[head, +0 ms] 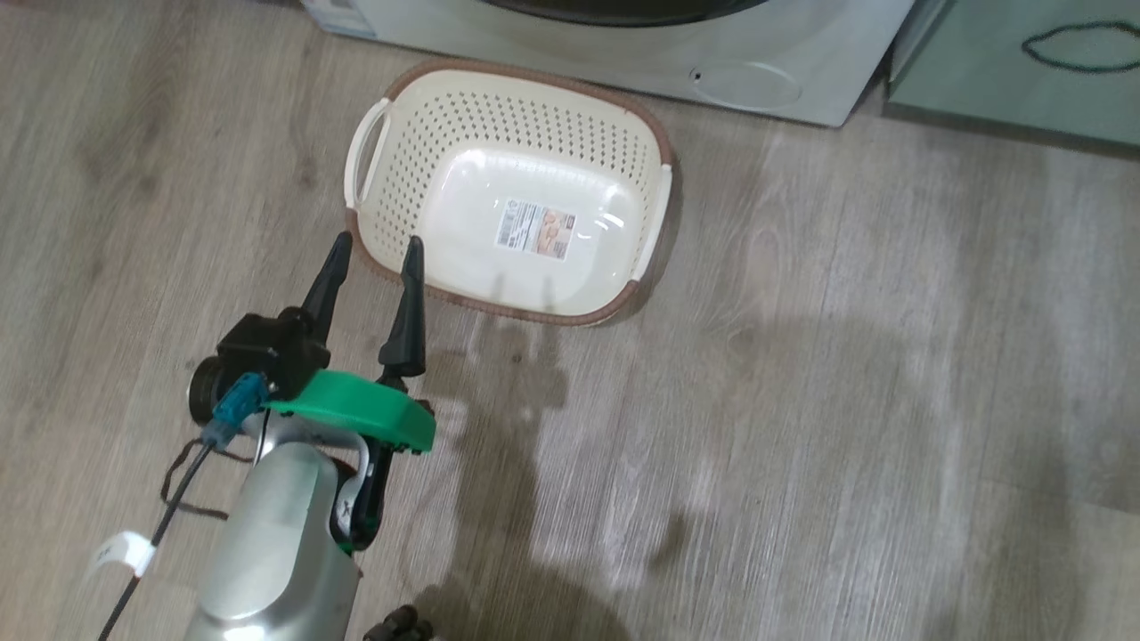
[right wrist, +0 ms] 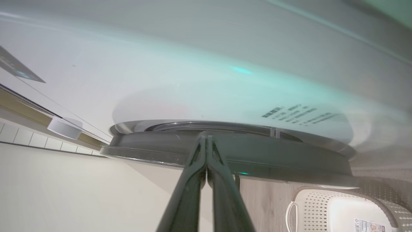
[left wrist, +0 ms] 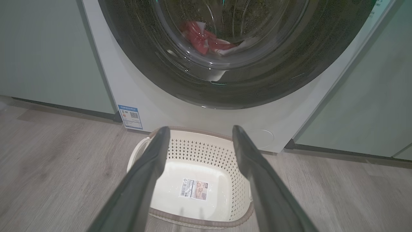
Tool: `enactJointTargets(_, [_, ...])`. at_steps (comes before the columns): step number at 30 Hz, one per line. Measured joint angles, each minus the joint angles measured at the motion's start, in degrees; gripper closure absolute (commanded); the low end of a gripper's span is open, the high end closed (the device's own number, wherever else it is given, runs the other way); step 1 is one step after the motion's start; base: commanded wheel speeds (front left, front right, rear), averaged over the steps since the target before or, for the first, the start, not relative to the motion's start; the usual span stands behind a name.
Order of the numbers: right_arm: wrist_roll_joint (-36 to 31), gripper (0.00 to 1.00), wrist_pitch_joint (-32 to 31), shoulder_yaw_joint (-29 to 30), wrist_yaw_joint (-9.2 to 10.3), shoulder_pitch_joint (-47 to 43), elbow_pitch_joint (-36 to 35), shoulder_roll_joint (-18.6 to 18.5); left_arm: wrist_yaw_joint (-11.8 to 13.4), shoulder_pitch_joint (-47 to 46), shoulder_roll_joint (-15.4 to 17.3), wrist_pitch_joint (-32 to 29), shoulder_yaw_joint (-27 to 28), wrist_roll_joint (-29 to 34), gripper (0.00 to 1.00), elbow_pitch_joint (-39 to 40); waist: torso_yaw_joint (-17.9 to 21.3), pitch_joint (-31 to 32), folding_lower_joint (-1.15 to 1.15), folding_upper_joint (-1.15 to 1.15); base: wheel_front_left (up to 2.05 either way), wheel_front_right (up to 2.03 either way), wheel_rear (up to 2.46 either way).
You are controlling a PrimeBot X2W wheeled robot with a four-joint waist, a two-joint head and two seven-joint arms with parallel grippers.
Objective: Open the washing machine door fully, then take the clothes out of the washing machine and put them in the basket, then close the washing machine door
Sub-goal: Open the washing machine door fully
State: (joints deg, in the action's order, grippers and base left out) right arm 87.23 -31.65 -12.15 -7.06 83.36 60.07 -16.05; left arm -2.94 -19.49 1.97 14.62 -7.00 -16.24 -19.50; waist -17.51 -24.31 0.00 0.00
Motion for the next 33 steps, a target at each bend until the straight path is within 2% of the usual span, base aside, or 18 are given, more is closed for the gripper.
enactJointTargets(24, [-2.0, 1.0, -0.2, -2.6, 0.0, 8.2, 6.2, 1.5, 0.8, -2.2, -0.3, 0.0, -1.3, -2.2, 0.0, 1.5, -2.7, -5.4, 0.0, 0.0, 0.0, 0.0, 0.0])
enactJointTargets(33, [-1.4, 1.0, -5.3, -3.4, 0.01, 7.9, 4.0, 1.4, 0.8, -2.2, -0.3, 0.0, -1.2, -3.0, 0.0, 1.6, -2.8, -4.6, 0.0, 0.0, 0.0, 0.0, 0.0])
